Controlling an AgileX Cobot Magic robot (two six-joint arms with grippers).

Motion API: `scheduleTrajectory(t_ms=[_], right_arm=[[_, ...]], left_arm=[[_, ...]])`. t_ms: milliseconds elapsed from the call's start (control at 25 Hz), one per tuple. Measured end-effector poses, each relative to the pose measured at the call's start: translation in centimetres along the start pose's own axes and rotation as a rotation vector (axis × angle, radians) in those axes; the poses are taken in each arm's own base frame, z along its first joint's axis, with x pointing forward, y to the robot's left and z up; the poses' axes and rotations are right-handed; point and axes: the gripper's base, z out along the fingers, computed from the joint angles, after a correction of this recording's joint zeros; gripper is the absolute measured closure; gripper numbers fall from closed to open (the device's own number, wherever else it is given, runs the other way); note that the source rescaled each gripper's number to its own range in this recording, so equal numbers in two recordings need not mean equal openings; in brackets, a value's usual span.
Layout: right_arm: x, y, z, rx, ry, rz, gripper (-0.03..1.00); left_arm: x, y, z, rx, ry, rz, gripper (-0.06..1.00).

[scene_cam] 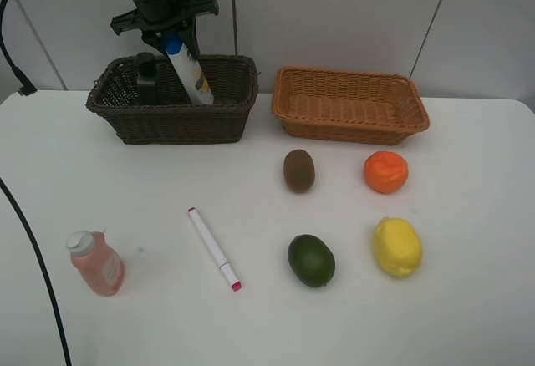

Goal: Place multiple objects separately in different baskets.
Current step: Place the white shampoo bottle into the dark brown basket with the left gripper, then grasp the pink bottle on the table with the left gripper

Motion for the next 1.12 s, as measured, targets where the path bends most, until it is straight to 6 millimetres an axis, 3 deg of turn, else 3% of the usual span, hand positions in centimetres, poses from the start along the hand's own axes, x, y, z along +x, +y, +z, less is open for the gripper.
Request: scheduleTrajectory(t_ms=[120, 160, 280, 360, 400, 640, 880, 1120], right_arm=[[0.0, 0.0, 0.0, 0.000, 0.000, 0.000, 0.00], [0.0, 0.0, 0.0, 0.000, 0.000, 0.000, 0.00], [0.0, 0.0, 0.0, 0.000, 0.000, 0.000, 0.00], [0.0, 0.0, 0.0, 0.000, 0.000, 0.000, 0.00], [0.0, 0.0, 0.0, 0.000, 0.000, 0.000, 0.00], [0.0, 0.0, 0.0, 0.000, 0.000, 0.000, 0.00], [0.0, 0.0, 0.0, 0.000, 0.000, 0.000, 0.00], [0.0, 0.0, 0.0, 0.000, 0.000, 0.000, 0.00]], left_arm=[[0.1, 0.2, 1.6, -0.002, 0.030, 0.059, 0.61], [0.1, 0.2, 1.9, 0.003, 0.037, 0.074, 0.56], [0.2, 0.1, 2.2, 0.014, 0.045, 0.088, 0.15], [0.2, 0.1, 2.1, 0.021, 0.043, 0.090, 0.00], [0.2, 0.0, 2.1, 0.029, 0.045, 0.089, -0.03], [0.2, -0.7, 0.8, 0.071, 0.026, 0.089, -0.06], [-0.9, -1.8, -4.7, 0.095, -0.128, 0.117, -0.06], [0.2, -2.3, -10.8, 0.111, -0.221, 0.131, -0.06]])
